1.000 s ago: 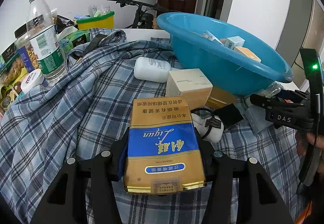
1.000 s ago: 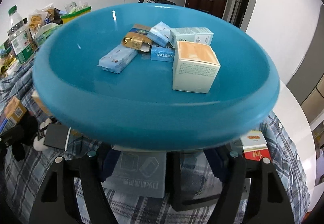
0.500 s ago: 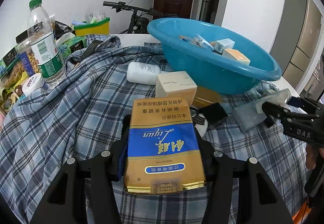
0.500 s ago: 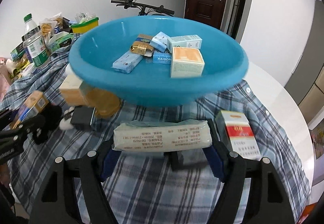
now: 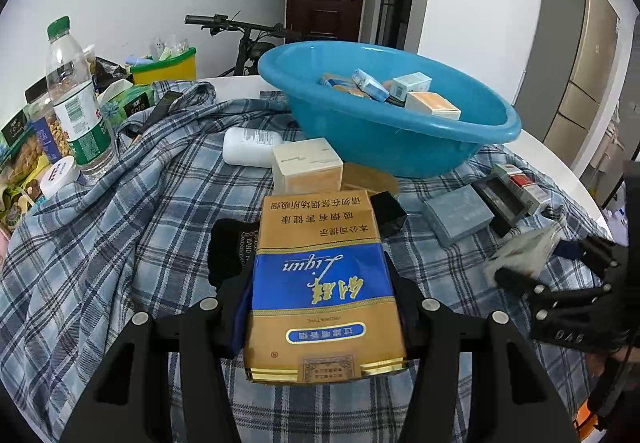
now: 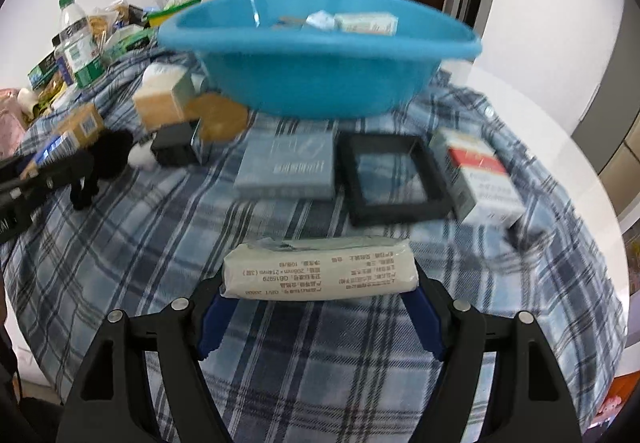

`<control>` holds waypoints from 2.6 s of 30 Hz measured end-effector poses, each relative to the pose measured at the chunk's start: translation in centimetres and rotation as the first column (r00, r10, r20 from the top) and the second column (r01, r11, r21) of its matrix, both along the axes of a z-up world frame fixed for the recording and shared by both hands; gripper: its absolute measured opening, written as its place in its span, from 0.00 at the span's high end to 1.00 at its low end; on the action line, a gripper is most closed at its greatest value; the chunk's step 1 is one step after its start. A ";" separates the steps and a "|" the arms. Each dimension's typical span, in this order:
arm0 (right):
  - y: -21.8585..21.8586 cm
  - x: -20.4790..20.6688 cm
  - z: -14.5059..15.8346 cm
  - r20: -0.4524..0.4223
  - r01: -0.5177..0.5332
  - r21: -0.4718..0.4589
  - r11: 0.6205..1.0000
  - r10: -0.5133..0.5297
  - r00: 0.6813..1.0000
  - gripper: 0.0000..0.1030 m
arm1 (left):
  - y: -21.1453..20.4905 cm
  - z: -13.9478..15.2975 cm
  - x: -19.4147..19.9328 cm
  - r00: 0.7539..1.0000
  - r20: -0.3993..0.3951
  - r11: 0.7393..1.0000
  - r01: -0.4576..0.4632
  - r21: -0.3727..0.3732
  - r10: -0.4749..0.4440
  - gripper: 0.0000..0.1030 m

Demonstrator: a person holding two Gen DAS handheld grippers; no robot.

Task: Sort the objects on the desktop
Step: 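Lift the Liqun box and white tissue pack up off the cloth with both tools, then carry the Liqun box and white tissue pack over the blue basin with both tools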

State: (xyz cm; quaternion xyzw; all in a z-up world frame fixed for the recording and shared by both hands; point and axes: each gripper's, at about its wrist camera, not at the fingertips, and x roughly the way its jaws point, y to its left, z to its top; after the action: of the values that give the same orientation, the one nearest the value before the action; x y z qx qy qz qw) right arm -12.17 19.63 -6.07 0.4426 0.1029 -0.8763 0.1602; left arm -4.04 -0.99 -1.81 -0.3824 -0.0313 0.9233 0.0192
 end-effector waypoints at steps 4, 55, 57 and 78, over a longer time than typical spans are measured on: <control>0.4 0.2 -1.2 0.033 0.008 0.015 1.000 -0.008 0.999 0.25 | -0.3 -0.1 0.1 1.000 0.003 1.000 -0.010 0.007 0.010 0.45; 2.5 6.9 8.9 -0.447 0.126 -0.165 0.978 -0.188 0.875 0.28 | 3.1 4.3 3.6 0.956 -0.289 0.997 0.032 -0.074 -0.052 0.45; 2.3 7.6 9.7 -0.481 0.126 -0.165 0.978 -0.191 0.856 0.28 | 3.3 4.9 4.1 0.947 -0.318 0.996 0.027 -0.084 -0.052 0.45; 1.9 11.2 12.6 -0.576 0.110 -0.184 0.977 -0.198 0.793 0.28 | 4.7 8.7 8.3 0.894 -0.442 0.994 0.029 -0.106 -0.073 0.45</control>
State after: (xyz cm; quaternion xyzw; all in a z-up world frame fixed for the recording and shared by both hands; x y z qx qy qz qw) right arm -0.94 21.50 6.50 0.1421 0.0492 -0.9855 0.0791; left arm 4.27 3.67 6.86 -0.1624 0.0285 0.9858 0.0316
